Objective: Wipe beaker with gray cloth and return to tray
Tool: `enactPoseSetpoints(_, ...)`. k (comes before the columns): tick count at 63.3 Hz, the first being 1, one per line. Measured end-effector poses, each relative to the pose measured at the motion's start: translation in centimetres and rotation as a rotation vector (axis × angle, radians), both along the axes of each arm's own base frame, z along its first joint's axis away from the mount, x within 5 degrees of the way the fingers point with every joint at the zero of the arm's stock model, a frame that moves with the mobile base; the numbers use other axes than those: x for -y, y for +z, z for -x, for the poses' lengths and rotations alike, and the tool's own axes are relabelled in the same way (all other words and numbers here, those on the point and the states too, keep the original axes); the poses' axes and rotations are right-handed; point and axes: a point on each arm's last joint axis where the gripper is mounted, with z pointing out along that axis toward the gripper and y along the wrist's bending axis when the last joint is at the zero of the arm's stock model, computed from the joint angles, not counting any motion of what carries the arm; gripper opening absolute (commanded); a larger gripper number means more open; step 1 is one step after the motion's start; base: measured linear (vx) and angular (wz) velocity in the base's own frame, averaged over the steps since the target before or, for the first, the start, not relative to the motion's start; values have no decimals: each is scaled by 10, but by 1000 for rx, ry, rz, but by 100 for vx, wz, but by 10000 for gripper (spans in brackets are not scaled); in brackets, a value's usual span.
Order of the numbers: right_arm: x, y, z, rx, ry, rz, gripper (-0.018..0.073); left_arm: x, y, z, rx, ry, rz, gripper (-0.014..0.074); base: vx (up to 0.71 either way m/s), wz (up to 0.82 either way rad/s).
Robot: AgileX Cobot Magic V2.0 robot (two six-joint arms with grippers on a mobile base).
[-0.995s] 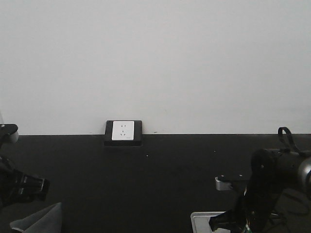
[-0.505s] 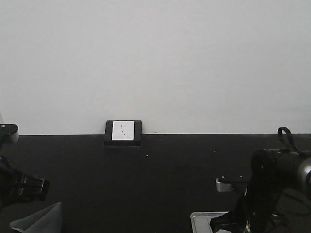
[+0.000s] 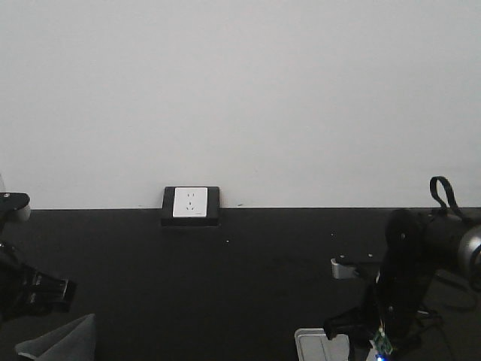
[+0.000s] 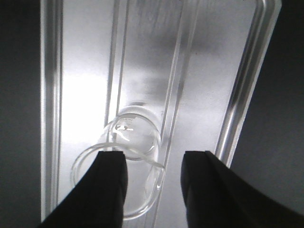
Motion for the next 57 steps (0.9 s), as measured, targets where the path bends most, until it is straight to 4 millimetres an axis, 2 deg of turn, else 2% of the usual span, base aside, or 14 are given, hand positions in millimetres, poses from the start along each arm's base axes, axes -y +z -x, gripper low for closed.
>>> enactPoseSetpoints(11, -2, 29, -8, 53, 9, -13, 360, 0, 0, 0, -4, -1, -1, 551, 0, 0)
enactPoseSetpoints(16, -1, 43, -4, 84, 11, -19, 351, 0, -1, 1, -11, -3, -3, 551, 0, 0)
enactPoseSetpoints(20, 0, 62, 4, 125, 13, -27, 342, 0, -1, 1, -14, -9, -8, 551, 0, 0)
enactPoseSetpoints(24, 3, 88, 14, 196, 14, -40, 326, 0, -1, 1, -13, -21, -16, 546, 0, 0)
enactPoseSetpoints(31, 8, 143, 37, 424, 19, -78, 285, 0, 1, 1, 11, -33, -22, 501, 0, 0)
enactPoseSetpoints(38, 15, 186, 71, 662, 23, -113, 215, -1, 9, 4, 106, -30, -12, 386, 0, 0)
enactPoseSetpoints(45, 23, 195, 105, 801, 18, -128, 136, -4, 18, 22, 255, -22, 6, 224, 0, 0)
enactPoseSetpoints(50, 28, 186, 126, 849, 9, -133, 63, -7, 21, 41, 367, -16, 19, 93, 0, 0)
enactPoseSetpoints(54, 31, 181, 140, 902, 0, -140, 13, -10, 17, 59, 455, -9, 30, -9, 0, 0)
enactPoseSetpoints(57, 34, 179, 149, 947, -6, -146, -14, -12, 14, 70, 509, -6, 37, -9, 0, 0)
